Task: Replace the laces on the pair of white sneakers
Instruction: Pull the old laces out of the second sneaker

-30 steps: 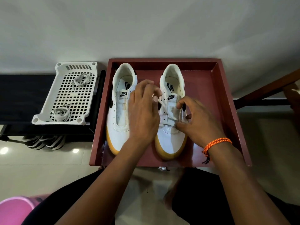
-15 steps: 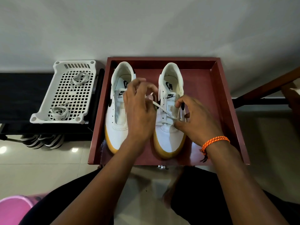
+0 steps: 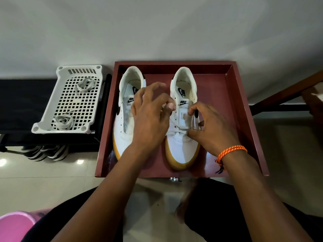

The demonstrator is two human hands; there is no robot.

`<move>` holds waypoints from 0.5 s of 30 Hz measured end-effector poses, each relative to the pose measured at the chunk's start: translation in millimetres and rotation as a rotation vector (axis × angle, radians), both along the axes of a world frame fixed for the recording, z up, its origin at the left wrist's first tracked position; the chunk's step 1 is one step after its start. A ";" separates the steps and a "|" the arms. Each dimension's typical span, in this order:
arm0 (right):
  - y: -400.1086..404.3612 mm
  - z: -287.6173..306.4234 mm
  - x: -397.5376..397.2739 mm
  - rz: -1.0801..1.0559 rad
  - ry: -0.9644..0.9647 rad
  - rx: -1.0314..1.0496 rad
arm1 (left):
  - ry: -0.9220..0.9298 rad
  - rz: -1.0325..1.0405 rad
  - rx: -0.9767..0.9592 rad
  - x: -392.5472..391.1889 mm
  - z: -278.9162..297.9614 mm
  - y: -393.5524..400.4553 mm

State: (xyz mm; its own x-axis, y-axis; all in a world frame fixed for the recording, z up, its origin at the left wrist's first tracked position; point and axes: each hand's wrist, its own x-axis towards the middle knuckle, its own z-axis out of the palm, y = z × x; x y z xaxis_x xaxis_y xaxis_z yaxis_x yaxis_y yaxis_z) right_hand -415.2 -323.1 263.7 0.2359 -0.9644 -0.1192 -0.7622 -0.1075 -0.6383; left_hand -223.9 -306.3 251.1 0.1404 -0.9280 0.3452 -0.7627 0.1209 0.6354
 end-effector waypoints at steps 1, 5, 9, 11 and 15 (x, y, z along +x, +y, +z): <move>0.0 0.1 0.2 0.001 -0.002 -0.002 | -0.065 -0.051 0.036 -2.7 -1.5 4.2; -0.2 -0.5 -0.4 0.019 -0.004 -0.013 | -0.296 -0.202 0.141 -28.7 -19.2 18.6; -0.3 -1.5 -1.5 0.014 -0.004 -0.013 | -0.090 -0.096 0.102 -32.6 -15.2 11.7; -0.8 -1.0 -2.1 0.009 -0.004 0.007 | 0.129 -0.020 0.061 -23.1 -12.2 5.2; -0.5 -0.8 -1.4 0.002 -0.023 0.016 | 0.700 0.040 0.068 -15.2 3.9 6.9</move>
State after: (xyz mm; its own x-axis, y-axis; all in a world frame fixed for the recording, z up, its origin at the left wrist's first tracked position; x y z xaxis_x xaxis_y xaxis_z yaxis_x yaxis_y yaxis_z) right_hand -416.6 -323.6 262.9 0.2404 -0.9621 -0.1290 -0.7470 -0.0984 -0.6575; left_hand -239.1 -299.4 255.0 0.3429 -0.9338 0.1020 -0.1745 0.0434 0.9837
